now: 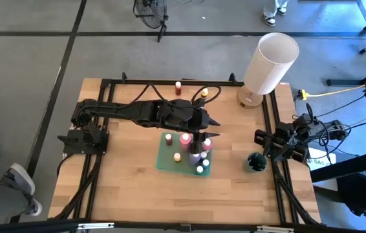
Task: Pick & Place Paint Supplies
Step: Put the small red paint bottle into the light green bin
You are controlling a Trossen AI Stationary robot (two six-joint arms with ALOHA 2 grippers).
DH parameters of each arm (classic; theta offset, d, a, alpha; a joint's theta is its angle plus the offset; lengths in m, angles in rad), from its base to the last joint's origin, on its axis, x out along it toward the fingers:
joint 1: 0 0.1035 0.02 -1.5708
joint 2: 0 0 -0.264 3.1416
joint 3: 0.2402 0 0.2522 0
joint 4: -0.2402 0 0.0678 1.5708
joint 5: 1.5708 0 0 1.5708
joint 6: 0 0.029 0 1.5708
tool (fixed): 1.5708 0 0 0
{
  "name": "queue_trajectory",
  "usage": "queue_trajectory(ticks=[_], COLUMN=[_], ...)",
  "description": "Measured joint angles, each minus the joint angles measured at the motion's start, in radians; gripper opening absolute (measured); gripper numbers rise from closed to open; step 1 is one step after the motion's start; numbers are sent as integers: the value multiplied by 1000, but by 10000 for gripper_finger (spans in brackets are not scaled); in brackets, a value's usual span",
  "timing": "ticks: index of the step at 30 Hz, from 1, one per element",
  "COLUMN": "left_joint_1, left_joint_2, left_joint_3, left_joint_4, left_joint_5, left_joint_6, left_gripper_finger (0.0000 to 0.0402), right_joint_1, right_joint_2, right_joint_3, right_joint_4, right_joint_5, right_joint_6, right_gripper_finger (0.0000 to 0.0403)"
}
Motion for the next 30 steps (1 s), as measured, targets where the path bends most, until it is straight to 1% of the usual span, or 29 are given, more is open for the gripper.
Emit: queue_trajectory(ticks=[3, 9, 14, 18, 30], left_joint_1=[-3, -3, -5, -8, -8], left_joint_2=[-6, -27, -47, -50, -52], left_joint_3=[0, 0, 1, 1, 1], left_joint_4=[-16, -48, -116, -134, -135], left_joint_5=[8, 57, 58, 55, 55], left_joint_6=[31, 30, 27, 4, 0], left_gripper_finger=[155, 155, 155, 155, 155], right_joint_1=[0, 0, 0, 0, 0], right_joint_2=[0, 0, 0, 0, 0], right_joint_3=[0, 0, 0, 0, 0], right_joint_4=[0, 0, -4, -15, -54], right_joint_5=[0, 0, -3, -2, -2], right_joint_6=[0, 0, 0, 0, 0], right_gripper_finger=[178, 178, 178, 178, 178])
